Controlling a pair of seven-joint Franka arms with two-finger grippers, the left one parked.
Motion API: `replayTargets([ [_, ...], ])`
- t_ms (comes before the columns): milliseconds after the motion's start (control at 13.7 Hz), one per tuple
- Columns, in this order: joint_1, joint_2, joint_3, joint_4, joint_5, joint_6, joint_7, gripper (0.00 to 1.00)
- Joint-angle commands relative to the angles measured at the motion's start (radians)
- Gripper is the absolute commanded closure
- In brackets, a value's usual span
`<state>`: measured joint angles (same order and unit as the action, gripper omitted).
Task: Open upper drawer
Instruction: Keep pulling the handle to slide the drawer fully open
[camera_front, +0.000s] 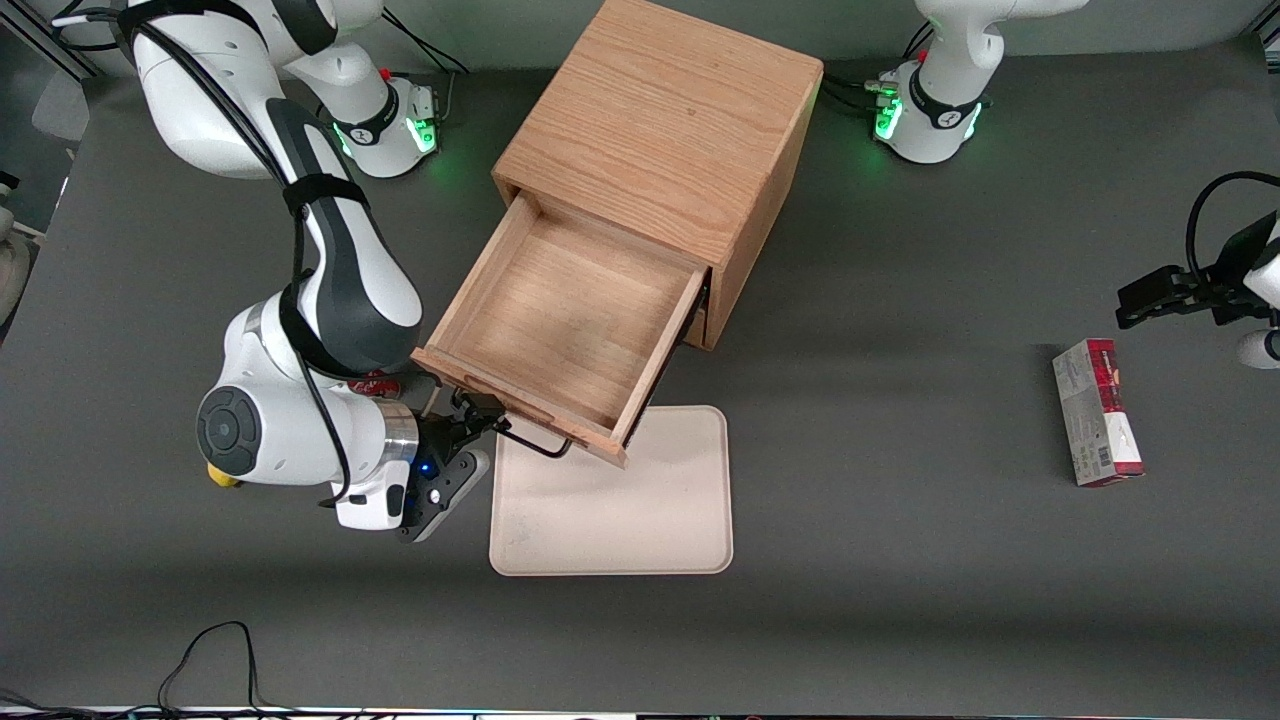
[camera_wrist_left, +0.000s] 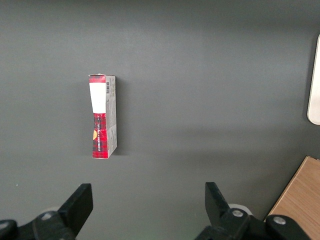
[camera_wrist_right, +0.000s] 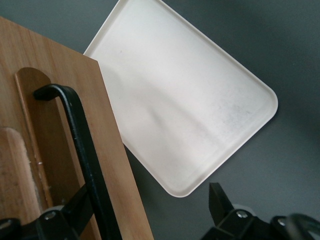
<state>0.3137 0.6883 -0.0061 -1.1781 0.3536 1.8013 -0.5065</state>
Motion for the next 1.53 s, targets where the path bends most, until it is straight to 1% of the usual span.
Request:
replayTargets([
  [0,-0.01,0.023,0.005,0.046,0.002,0.035,0.029,0.0],
  [656,-0.047,0.031,0.012,0.055,0.004,0.046,0.031,0.0],
  [874,-0.047,0.03,0.012,0.08,0.027,0.035,0.033,0.0],
  [1020,-0.047,0.023,0.012,0.089,0.027,0.029,0.033,0.0],
  [1239,-0.048,0.022,0.012,0.118,0.035,-0.022,0.033,0.0],
  [1457,-0.047,0.019,0.012,0.129,0.038,-0.04,0.033,0.0],
])
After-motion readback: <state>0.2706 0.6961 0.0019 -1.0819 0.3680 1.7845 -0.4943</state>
